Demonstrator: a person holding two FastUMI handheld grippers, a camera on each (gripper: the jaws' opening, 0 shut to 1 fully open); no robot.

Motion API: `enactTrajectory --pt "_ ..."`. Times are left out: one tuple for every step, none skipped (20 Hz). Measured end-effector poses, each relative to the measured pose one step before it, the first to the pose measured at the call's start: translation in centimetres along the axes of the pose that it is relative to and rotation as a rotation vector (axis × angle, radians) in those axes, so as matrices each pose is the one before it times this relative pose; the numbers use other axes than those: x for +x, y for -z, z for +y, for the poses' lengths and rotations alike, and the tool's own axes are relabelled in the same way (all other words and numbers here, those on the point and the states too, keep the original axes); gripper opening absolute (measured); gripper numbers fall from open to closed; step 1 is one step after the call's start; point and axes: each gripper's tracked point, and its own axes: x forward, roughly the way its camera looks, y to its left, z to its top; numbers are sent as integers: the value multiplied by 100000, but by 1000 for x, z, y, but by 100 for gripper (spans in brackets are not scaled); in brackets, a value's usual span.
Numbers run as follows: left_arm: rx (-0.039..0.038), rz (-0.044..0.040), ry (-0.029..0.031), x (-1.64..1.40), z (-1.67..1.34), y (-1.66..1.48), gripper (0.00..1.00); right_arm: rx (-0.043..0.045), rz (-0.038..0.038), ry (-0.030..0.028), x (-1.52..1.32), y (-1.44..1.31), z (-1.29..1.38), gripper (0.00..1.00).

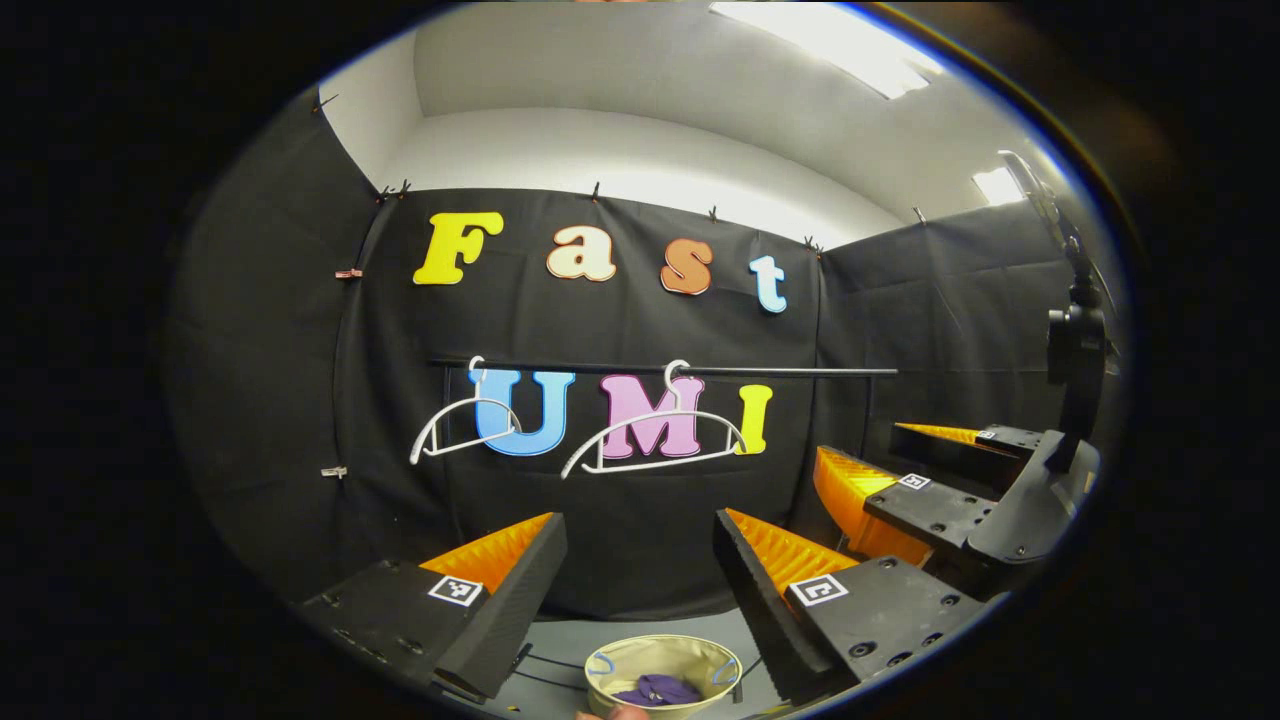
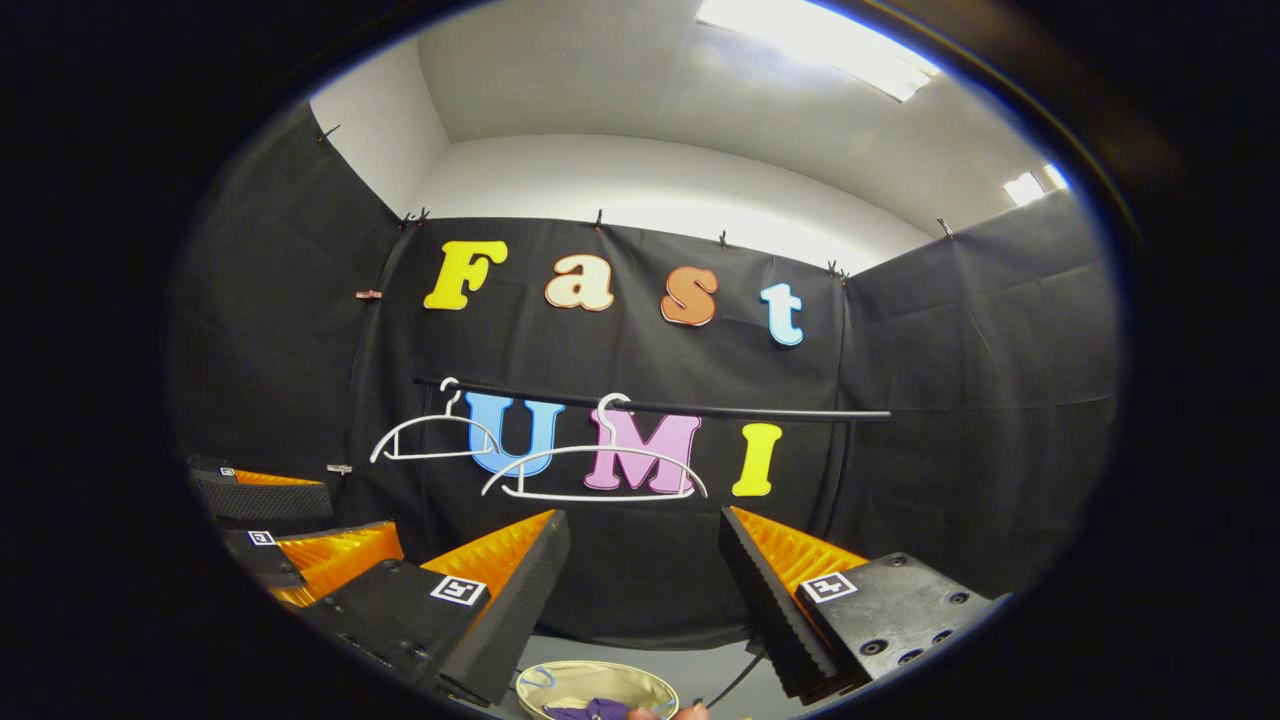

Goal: Grasp the clothes on the hanger with both hands and then place them into the laundry hamper below.

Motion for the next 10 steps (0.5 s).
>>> enactTrajectory --pt "-48 -323 224 -25 -206 -133 95 164 -271 407 -23 -45 -246 96" --pt "-150 -108 142 -112 28 67 95 223 -63 570 -39 72 -267 98" --pt "-204 91 91 -101 -51 -41 95 140 259 468 -19 180 -225 98" --pt "-25 396 -54 -38 -1 158 95 -86 744 450 84 300 -217 98" --pt "226 354 -278 -18 11 89 95 102 1027 394 29 367 -198 98" --pt "235 216 -391 -38 164 77 92 720 593 173 67 196 -93 96" --pt "100 130 -231 3 56 -32 95 581 347 266 59 55 -104 98" --pt "-2 -134 -319 53 19 73 95 266 -248 13 32 -82 -57 98" --pt "-23 -19 -31 -46 35 -9 95 -126 -606 13 3 -220 -12 98" --pt "-71 -206 -266 -146 7 21 95 -238 -545 -160 51 -138 78 98"
